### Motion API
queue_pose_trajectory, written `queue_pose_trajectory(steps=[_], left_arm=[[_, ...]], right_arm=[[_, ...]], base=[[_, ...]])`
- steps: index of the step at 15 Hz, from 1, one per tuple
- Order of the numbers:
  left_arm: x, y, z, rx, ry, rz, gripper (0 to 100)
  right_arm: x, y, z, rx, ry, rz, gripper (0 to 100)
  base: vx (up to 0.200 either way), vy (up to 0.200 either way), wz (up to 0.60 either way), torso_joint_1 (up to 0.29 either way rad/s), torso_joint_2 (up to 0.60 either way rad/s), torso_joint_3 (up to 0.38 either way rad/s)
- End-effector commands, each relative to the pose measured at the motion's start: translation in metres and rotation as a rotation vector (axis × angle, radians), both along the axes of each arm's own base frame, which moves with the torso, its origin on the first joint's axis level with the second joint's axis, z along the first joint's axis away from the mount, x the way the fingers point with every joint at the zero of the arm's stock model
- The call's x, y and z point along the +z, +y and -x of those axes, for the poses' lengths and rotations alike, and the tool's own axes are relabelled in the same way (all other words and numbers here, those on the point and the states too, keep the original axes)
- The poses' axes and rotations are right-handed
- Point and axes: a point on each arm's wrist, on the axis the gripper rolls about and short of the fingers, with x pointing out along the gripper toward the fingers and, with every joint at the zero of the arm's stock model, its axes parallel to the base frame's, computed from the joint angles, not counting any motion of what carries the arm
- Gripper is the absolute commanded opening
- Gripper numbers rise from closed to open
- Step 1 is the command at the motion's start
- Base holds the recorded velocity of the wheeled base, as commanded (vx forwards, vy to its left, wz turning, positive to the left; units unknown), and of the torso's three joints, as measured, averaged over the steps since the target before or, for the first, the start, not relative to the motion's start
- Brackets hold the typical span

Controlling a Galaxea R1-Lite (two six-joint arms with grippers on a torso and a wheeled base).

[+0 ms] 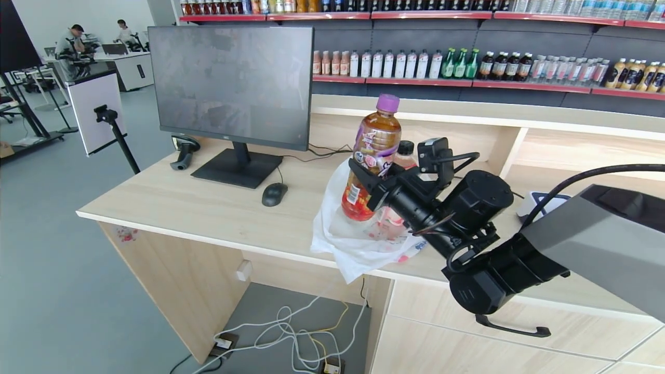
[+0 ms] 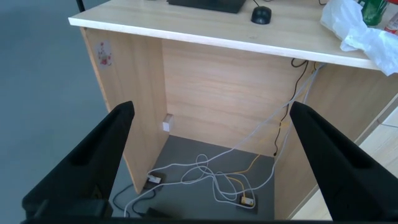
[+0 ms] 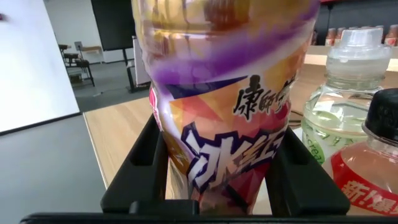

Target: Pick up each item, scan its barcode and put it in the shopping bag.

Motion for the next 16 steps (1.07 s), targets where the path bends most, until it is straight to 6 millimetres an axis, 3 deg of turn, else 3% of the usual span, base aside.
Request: queue_pose_trajectory(steps=[1,16], left_arm=[[0.0,0.0,0.0,0.001,-0.001,0.0,100],[0.0,0.0,0.0,-0.001,-0.001,0.0,100]], right_arm=[[-0.007,0.001,-0.004,-0.006,0.007,0.007,0],[-0.039,0.0,-0.021,-0.042,0.061,0.049,0]], base=[[0.0,0.0,0.0,0.0,0.0,0.0],[0.0,0.0,0.0,0.0,0.0,0.0]])
